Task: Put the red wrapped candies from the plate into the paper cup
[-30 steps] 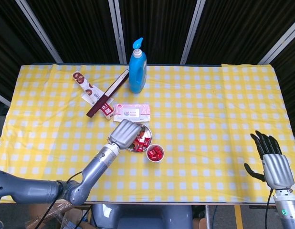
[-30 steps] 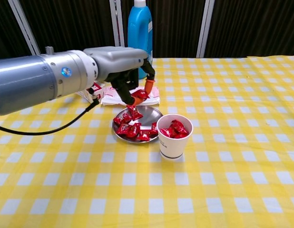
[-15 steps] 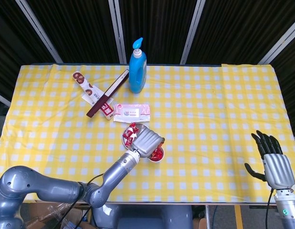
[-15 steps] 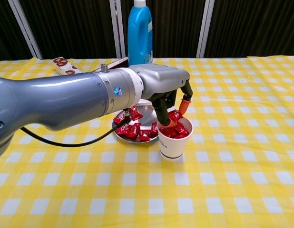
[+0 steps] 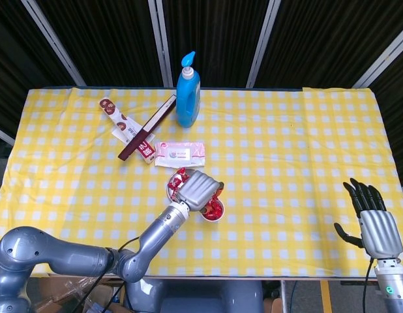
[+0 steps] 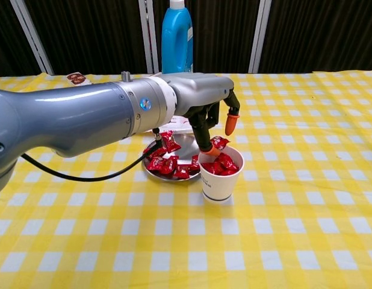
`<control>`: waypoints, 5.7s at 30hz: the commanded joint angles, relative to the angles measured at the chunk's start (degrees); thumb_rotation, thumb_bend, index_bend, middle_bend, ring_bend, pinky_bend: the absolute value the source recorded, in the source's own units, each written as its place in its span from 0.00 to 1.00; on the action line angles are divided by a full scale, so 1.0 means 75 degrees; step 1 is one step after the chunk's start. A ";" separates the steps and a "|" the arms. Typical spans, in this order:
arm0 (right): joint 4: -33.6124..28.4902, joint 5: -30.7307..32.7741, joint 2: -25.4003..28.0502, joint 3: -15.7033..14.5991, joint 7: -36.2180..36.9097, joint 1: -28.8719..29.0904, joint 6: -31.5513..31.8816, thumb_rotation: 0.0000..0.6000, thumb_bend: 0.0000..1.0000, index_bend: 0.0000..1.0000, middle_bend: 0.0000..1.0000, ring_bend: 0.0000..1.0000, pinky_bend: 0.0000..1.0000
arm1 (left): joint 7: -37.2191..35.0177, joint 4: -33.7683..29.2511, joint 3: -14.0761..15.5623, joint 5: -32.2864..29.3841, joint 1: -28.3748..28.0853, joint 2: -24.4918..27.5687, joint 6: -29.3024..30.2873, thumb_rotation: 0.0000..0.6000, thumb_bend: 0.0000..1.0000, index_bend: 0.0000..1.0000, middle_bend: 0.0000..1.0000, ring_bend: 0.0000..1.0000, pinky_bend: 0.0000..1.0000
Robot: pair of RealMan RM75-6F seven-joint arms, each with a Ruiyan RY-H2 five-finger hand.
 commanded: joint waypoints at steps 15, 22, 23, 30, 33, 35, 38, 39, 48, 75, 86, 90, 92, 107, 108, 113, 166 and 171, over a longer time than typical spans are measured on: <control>-0.0005 -0.0002 -0.0009 -0.0001 -0.0036 0.0001 0.0005 1.00 0.36 0.00 0.00 0.00 0.00 | -0.1381 -0.0210 -0.0219 0.0549 0.0235 0.0201 -0.0472 1.00 0.24 0.45 0.87 0.94 0.95; -0.0001 -0.0010 0.0003 -0.0003 -0.0012 -0.0003 0.0014 1.00 0.36 0.00 0.00 0.00 0.00 | -0.1523 -0.0124 -0.0167 0.0791 0.0229 0.0179 -0.0461 1.00 0.24 0.43 0.86 0.94 0.95; -0.0002 -0.0008 0.0007 -0.0003 -0.0006 -0.0003 0.0011 1.00 0.36 0.00 0.00 0.00 0.00 | -0.1516 -0.0118 -0.0166 0.0810 0.0243 0.0208 -0.0411 1.00 0.24 0.42 0.85 0.93 0.95; -0.0011 -0.0014 0.0014 -0.0008 0.0005 0.0003 -0.0003 1.00 0.36 0.00 0.00 0.00 0.00 | -0.1141 -0.0116 -0.0133 0.0614 0.0452 0.0549 0.0250 1.00 0.24 0.38 0.78 0.88 0.94; -0.0012 -0.0011 0.0011 -0.0008 -0.0003 0.0005 -0.0008 1.00 0.36 0.00 0.00 0.00 0.00 | -0.0838 -0.0026 -0.0060 0.0417 0.0530 0.0672 0.0522 1.00 0.24 0.38 0.81 0.89 0.94; -0.0012 -0.0005 0.0008 -0.0007 -0.0019 0.0010 -0.0018 1.00 0.36 0.00 0.00 0.00 0.00 | -0.0461 0.0085 0.0079 0.0111 0.0572 0.0745 0.0662 1.00 0.24 0.38 0.82 0.89 0.94; -0.0017 0.0005 0.0001 -0.0009 -0.0038 0.0015 -0.0034 1.00 0.36 0.00 0.00 0.00 0.00 | 0.0091 0.0234 0.0249 -0.0465 0.0543 0.0757 0.0676 1.00 0.24 0.37 0.83 0.89 0.94; -0.0020 0.0007 0.0001 -0.0009 -0.0041 0.0016 -0.0036 1.00 0.36 0.00 0.00 0.00 0.00 | 0.0286 0.0297 0.0300 -0.0718 0.0511 0.0741 0.0631 1.00 0.24 0.37 0.83 0.89 0.94; -0.0031 0.0043 0.0023 0.0004 0.0013 0.0021 -0.0057 1.00 0.36 0.00 0.00 0.00 0.00 | 0.0998 0.0906 0.0508 -0.1708 0.0229 0.0346 0.0187 1.00 0.21 0.36 0.82 0.89 0.94; -0.0077 0.0069 0.0078 -0.0004 0.0125 0.0038 -0.0125 1.00 0.36 0.00 0.00 0.00 0.00 | 0.1319 0.2153 0.0554 -0.1957 -0.0120 -0.0829 -0.0268 1.00 0.38 0.49 0.86 0.91 0.95; -0.0080 0.0067 0.0070 -0.0009 0.0082 0.0034 -0.0115 1.00 0.36 0.00 0.00 0.00 0.00 | 0.1264 0.2196 0.0586 -0.1868 -0.0014 -0.0850 -0.0245 1.00 0.45 0.52 0.86 0.91 0.95; -0.0076 0.0055 0.0062 -0.0013 0.0060 0.0025 -0.0093 1.00 0.36 0.00 0.00 0.00 0.00 | 0.1293 0.2100 0.0615 -0.1840 0.0032 -0.0761 -0.0211 1.00 0.42 0.49 0.86 0.91 0.95; -0.0072 0.0056 0.0059 -0.0008 0.0063 0.0023 -0.0085 1.00 0.36 0.00 0.00 0.00 0.00 | 0.1324 0.2041 0.0605 -0.1829 0.0038 -0.0677 -0.0176 1.00 0.41 0.48 0.86 0.91 0.95; -0.0057 0.0021 0.0039 -0.0019 0.0017 0.0012 -0.0048 1.00 0.36 0.00 0.00 0.00 0.00 | 0.1661 0.1851 0.0687 -0.2336 0.0024 -0.0369 -0.0282 1.00 0.40 0.48 0.85 0.91 0.95; -0.0052 0.0023 0.0035 -0.0016 0.0015 0.0016 -0.0051 1.00 0.36 0.00 0.00 0.00 0.00 | 0.1656 0.1880 0.0688 -0.2344 0.0018 -0.0402 -0.0300 1.00 0.40 0.48 0.85 0.91 0.95; -0.0058 0.0034 0.0037 -0.0011 0.0016 0.0022 -0.0064 1.00 0.36 0.00 0.00 0.00 0.00 | 0.1619 0.2101 0.0682 -0.2303 -0.0025 -0.0607 -0.0363 1.00 0.40 0.49 0.85 0.91 0.95; -0.0042 0.0065 0.0021 -0.0006 -0.0076 0.0004 -0.0047 1.00 0.36 0.00 0.00 0.00 0.00 | 0.1496 -0.0989 0.0111 -0.1011 -0.0570 0.0399 0.0399 1.00 0.47 0.62 0.88 0.92 0.95; -0.0062 0.0082 0.0032 -0.0011 -0.0095 0.0006 -0.0072 1.00 0.36 0.00 0.00 0.00 0.00 | 0.1575 -0.0919 0.0094 -0.1268 -0.0699 0.0315 0.0466 1.00 0.42 0.57 0.87 0.92 0.95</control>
